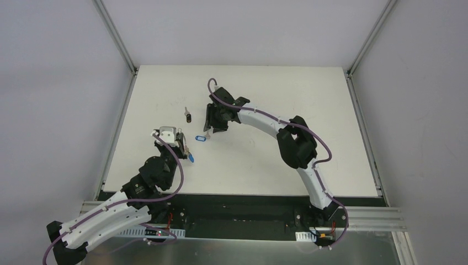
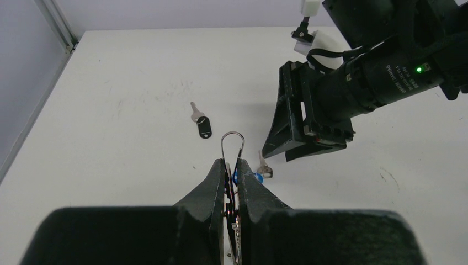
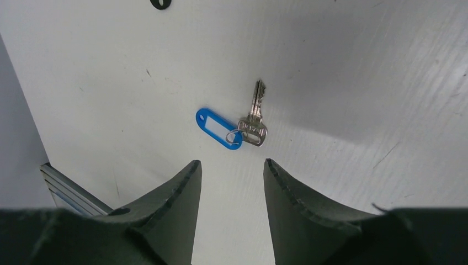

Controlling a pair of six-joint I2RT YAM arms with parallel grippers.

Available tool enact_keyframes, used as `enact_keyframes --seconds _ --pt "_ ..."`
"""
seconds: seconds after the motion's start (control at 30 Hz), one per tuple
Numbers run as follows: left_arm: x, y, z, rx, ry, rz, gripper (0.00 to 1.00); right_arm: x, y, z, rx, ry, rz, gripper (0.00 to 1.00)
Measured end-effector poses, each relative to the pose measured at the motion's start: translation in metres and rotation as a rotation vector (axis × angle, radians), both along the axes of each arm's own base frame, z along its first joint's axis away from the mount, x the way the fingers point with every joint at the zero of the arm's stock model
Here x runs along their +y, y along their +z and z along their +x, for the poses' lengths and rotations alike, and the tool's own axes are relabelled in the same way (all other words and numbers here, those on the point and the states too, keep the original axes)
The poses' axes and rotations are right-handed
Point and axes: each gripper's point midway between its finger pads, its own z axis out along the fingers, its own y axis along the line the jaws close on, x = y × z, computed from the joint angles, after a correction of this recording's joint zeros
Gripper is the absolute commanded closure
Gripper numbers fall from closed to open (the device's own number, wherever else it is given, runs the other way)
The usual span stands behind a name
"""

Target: Put the keys on the keyring

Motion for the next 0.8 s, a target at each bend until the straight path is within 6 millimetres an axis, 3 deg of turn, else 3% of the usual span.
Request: enact_keyframes --seconds 0.27,0.43,0.8 --pt "0.001 0.001 0.0 -0.003 0.002 -0.005 1.0 0.012 -0.023 -0.02 0.027 0.016 -0.07 0.46" --pt "0.002 0.002 -0.001 -0.007 0.002 -0.01 1.0 0.02 -0.026 -0.019 0.001 0.005 -0.092 0.44" --pt "0.002 0.002 -0.001 -0.008 0.001 -0.012 1.0 0.017 -0.041 -0.005 -0.049 -0.052 -0.159 0.46"
